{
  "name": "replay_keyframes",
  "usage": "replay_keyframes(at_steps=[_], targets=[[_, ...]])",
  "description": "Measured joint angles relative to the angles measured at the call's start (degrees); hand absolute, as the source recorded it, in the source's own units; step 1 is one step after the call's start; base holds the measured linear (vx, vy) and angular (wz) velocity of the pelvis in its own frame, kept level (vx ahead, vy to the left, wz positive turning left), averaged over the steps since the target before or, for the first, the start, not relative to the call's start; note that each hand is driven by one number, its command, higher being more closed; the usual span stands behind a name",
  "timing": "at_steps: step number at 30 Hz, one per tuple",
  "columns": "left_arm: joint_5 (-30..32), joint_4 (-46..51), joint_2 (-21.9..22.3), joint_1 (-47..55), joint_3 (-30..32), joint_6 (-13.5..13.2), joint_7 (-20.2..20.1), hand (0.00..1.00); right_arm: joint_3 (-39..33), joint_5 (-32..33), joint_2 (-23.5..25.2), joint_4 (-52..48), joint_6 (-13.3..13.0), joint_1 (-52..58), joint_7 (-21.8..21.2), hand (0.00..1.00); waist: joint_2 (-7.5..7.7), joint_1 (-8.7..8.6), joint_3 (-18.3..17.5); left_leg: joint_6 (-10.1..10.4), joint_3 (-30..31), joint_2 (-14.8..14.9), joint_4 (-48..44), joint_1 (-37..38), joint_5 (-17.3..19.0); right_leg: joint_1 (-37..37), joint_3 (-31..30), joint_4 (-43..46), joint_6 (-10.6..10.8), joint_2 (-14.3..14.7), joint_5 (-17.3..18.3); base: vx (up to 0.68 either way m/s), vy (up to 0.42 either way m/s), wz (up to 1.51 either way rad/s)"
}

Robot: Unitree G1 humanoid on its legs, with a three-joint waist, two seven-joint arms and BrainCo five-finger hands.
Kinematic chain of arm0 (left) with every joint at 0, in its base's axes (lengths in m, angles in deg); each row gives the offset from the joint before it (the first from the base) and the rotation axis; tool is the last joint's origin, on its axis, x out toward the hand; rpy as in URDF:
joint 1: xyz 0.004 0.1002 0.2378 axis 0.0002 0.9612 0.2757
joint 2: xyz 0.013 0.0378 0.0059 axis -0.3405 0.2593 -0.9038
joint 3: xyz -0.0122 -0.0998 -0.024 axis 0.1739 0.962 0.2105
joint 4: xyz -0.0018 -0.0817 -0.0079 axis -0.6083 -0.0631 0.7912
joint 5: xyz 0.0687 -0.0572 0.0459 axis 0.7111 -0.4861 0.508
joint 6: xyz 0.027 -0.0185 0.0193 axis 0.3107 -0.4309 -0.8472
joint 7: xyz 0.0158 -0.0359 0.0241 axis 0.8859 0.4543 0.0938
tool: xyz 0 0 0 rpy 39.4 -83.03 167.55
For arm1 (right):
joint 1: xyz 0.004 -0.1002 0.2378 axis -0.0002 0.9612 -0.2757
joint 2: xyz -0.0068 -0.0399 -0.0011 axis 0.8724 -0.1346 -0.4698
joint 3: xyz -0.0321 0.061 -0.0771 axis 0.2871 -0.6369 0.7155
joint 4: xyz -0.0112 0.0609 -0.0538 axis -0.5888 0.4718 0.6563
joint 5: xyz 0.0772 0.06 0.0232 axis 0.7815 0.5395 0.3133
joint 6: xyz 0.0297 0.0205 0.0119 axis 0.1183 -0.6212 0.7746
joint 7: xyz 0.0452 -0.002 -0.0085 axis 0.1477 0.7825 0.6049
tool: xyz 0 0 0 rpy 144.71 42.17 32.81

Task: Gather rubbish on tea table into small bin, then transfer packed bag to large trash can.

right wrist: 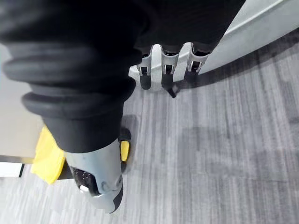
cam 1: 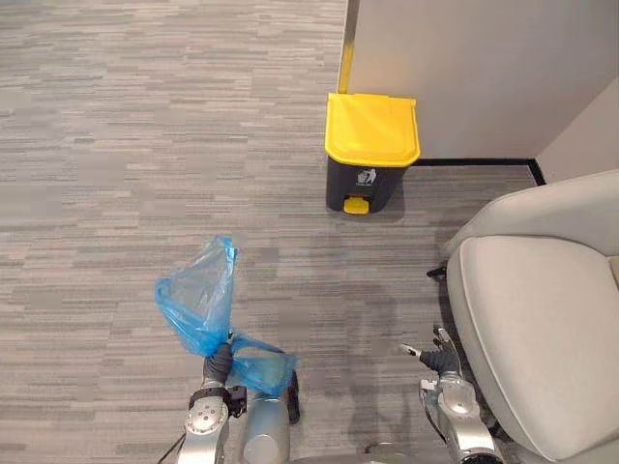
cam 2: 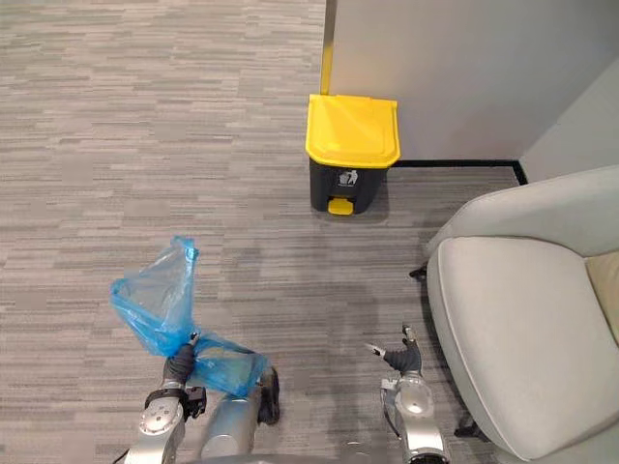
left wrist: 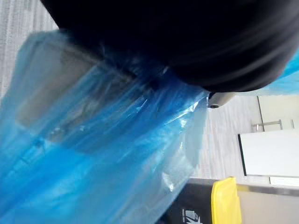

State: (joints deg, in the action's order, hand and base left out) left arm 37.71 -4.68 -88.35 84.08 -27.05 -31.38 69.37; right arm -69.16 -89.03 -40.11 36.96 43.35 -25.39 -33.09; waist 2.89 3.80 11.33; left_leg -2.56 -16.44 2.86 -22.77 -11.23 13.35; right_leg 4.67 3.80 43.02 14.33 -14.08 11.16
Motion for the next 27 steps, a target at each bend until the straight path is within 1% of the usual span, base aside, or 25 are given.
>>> replay_keyframes(at_steps=[1,2,3,4,6,7,8,9,10,11,12,13,14,15,16,17,18,19,20,22,23,24,25,26,27], targets=[[0.0,0.0,-0.1,0.0,-0.1,0.0,0.1,1.00,0.0,0.0,0.0,0.3,0.0,0.0,0.0,0.00,-0.01,-0.03,0.0,-0.1,-0.1,-0.3,1.1,1.7,0.1,2.2,0.1,5.1,-0.3,-0.2,0.0,0.38,0.061,-0.07],[-0.1,0.3,-0.7,0.1,-0.4,0.0,0.5,1.00,0.1,-0.1,0.2,0.4,0.1,0.5,0.0,0.00,-0.09,-0.19,0.1,-0.4,0.0,-0.5,3.3,5.2,0.5,6.0,1.1,12.3,-2.0,-0.1,0.8,0.37,0.013,-0.01],[-0.1,0.7,-1.3,0.3,-0.4,0.0,1.1,1.00,0.1,-0.1,0.5,0.4,0.2,0.8,0.0,0.00,-0.10,-0.50,0.1,-0.3,0.2,-0.6,5.2,7.6,0.6,8.4,2.6,15.1,-4.2,0.2,1.9,0.44,-0.020,0.05],[-0.8,1.1,-1.7,0.6,-0.3,-0.2,1.4,1.00,0.3,-0.1,0.6,0.4,0.2,0.8,0.0,0.00,-0.24,-1.40,0.2,0.1,0.5,-0.4,7.2,10.3,0.8,11.4,5.3,14.9,-6.5,0.8,3.2,0.35,-0.051,0.10],[-1.2,1.1,-1.7,0.5,-0.3,-0.2,1.6,1.00,0.6,-0.5,0.6,0.4,0.2,0.4,0.0,0.00,-0.62,-2.14,0.7,1.0,0.9,0.4,8.4,12.9,1.4,15.9,7.9,10.6,-9.1,2.3,4.7,0.35,-0.111,0.18],[-1.2,1.1,-1.5,0.2,-0.3,-0.2,1.8,1.00,0.7,-0.6,0.6,0.3,0.2,0.3,0.0,0.00,-1.22,-2.97,1.1,1.9,1.7,1.2,8.9,14.2,1.9,18.1,9.1,5.1,-9.6,3.4,4.9,0.36,-0.161,0.29],[-1.2,1.1,-1.5,0.0,-0.4,-0.2,1.8,1.00,0.7,-0.5,0.6,0.3,0.2,0.4,0.0,0.00,-1.23,-3.26,1.1,2.3,2.3,1.7,8.9,14.5,2.2,19.1,9.0,1.4,-9.7,4.2,4.7,0.36,-0.220,0.42],[-1.2,1.0,-1.7,-0.6,-0.3,-0.2,1.8,1.00,0.7,-0.5,0.6,0.3,0.2,0.6,0.0,0.00,-0.74,-3.34,1.0,3.7,3.4,2.5,8.9,15.5,3.0,19.5,8.7,-8.0,-10.0,6.0,2.3,0.40,-0.257,0.52],[-1.2,0.6,-2.2,-0.8,0.0,-0.3,1.7,1.00,0.7,-0.5,0.5,0.7,0.2,1.2,0.1,0.00,0.40,-3.33,0.9,5.8,5.3,1.8,8.8,16.7,4.3,17.5,7.5,-19.8,-11.9,6.8,-8.9,0.49,-0.296,0.55],[-1.2,-0.7,-1.5,-1.7,0.1,-0.3,1.6,1.00,0.6,-0.6,-0.1,1.5,0.1,1.3,0.1,0.00,-0.74,-3.42,1.3,6.9,6.7,2.8,8.8,17.5,5.1,16.3,8.4,-20.0,-14.6,7.6,-10.0,0.42,-0.228,0.36],[-1.2,-1.6,-0.9,-2.3,0.1,-0.3,1.3,1.00,0.5,-0.6,-0.8,2.4,0.7,0.0,0.1,0.00,-1.97,-3.02,1.2,7.1,8.5,4.4,8.9,17.1,4.6,16.1,8.9,-19.0,-15.0,8.9,-8.3,0.46,-0.268,0.21],[-1.2,-1.6,-0.9,-2.5,-0.1,-0.3,1.0,1.00,-0.2,-0.5,-0.8,1.5,0.7,-0.2,0.1,0.00,-2.25,-3.26,1.2,7.6,10.0,5.1,8.2,17.2,3.8,16.4,9.9,-16.7,-15.5,9.0,-5.5,0.35,-0.232,0.21],[-1.2,-1.6,-0.8,-2.6,-0.3,-0.3,1.0,1.00,-0.4,-0.5,-0.8,1.1,0.7,-0.1,0.1,0.00,-2.33,-3.57,1.3,7.6,10.9,5.5,6.8,16.8,3.8,16.0,10.6,-16.0,-15.7,8.9,-4.0,0.35,-0.248,0.55],[-1.2,-1.5,-0.4,-2.6,-0.4,-0.3,0.9,1.00,-1.1,-0.5,-0.4,0.7,0.8,0.8,0.1,0.00,-2.51,-4.03,1.4,7.7,12.3,7.1,0.4,15.4,3.8,13.7,12.8,-15.5,-16.1,9.1,-1.7,0.36,-0.253,0.72],[-1.2,-0.9,0.7,-2.3,-0.2,-0.3,0.8,1.00,-1.1,-0.4,-0.3,-1.0,1.0,2.5,0.0,0.00,-3.26,-3.92,1.9,9.4,12.9,9.6,-10.7,12.1,2.6,9.6,14.6,-16.5,-16.7,10.4,-0.4,0.36,-0.233,0.62],[-1.2,-0.1,1.3,-2.1,0.0,-0.2,0.8,1.00,-1.0,-0.4,-0.2,-2.2,1.0,3.0,0.1,0.00,-3.61,-3.45,2.0,10.1,13.1,11.0,-16.7,9.8,1.0,7.8,15.2,-17.2,-17.1,11.1,0.1,0.40,-0.219,0.22],[-1.2,1.6,2.2,-0.8,-0.1,-0.2,0.6,1.00,-1.0,-0.2,0.0,-4.6,1.0,4.1,0.1,0.00,-3.76,-2.32,2.0,10.4,12.8,13.5,-27.4,5.2,0.0,5.0,15.3,-18.6,-17.9,12.2,0.7,0.28,-0.081,-0.08],[-1.2,2.6,2.5,-0.2,-0.1,-0.2,0.3,1.00,-1.1,0.1,0.3,-6.5,0.9,4.3,0.2,0.00,-3.57,-1.60,2.0,9.0,11.1,14.7,-33.4,0.5,0.9,2.7,15.3,-20.5,-18.3,12.6,1.0,0.27,-0.063,-0.09],[-1.2,2.7,2.6,-0.3,-0.1,-0.2,0.0,1.00,-1.3,0.2,0.3,-7.3,0.9,4.3,0.3,0.00,-3.48,-1.40,2.0,8.0,10.2,14.9,-34.3,-1.4,1.5,1.9,15.3,-21.5,-18.7,12.6,1.2,0.26,-0.031,0.01],[-1.2,3.7,2.6,-0.3,0.2,-0.1,-0.1,1.00,-2.2,0.8,0.2,-7.7,1.0,3.8,0.5,0.00,-3.18,-0.90,2.1,4.7,7.0,14.6,-28.6,-6.6,3.5,-1.2,15.2,-25.1,-18.7,12.6,1.2,0.25,0.017,0.05],[-1.2,3.8,2.5,-0.3,0.1,-0.1,-0.1,1.00,-2.2,0.9,0.5,-7.7,1.0,3.8,0.6,0.00,-3.03,-0.78,2.1,4.6,6.7,14.1,-25.9,-7.1,3.6,-1.7,15.1,-25.7,-18.2,12.5,1.3,0.26,0.086,-0.03],[-1.2,3.8,2.4,-0.4,0.1,-0.1,-0.1,1.00,-2.3,1.2,0.5,-7.6,1.0,3.5,0.7,0.00,-2.80,-0.17,2.2,4.6,6.6,12.4,-19.6,-7.3,3.5,-2.8,14.6,-26.7,-17.2,11.9,1.3,0.27,0.143,-0.11],[-1.2,3.7,2.4,-0.3,0.1,0.0,-0.1,1.00,-2.4,1.3,0.4,-6.8,1.1,3.5,1.3,0.00,-2.31,0.22,2.0,5.7,7.3,9.5,-8.7,-7.4,1.8,-3.4,13.8,-27.2,-15.5,10.8,1.6,0.28,0.166,-0.16],[-1.2,3.7,2.5,-0.3,0.1,0.0,-0.1,1.00,-2.4,1.3,0.3,-6.5,1.1,3.5,1.3,0.00,-2.46,0.23,1.8,6.0,8.1,8.4,-3.3,-7.0,-0.7,-3.5,13.2,-26.9,-14.3,10.5,1.8,0.30,0.210,-0.34],[-1.2,3.1,2.3,-0.3,0.3,-0.1,-0.1,1.00,-2.6,1.3,0.3,-5.1,1.0,3.0,1.3,0.00,-2.46,0.86,1.7,5.9,9.0,7.0,0.4,-5.4,-9.1,-3.8,11.8,-26.5,-12.9,10.1,2.3,0.34,0.191,-0.29]])
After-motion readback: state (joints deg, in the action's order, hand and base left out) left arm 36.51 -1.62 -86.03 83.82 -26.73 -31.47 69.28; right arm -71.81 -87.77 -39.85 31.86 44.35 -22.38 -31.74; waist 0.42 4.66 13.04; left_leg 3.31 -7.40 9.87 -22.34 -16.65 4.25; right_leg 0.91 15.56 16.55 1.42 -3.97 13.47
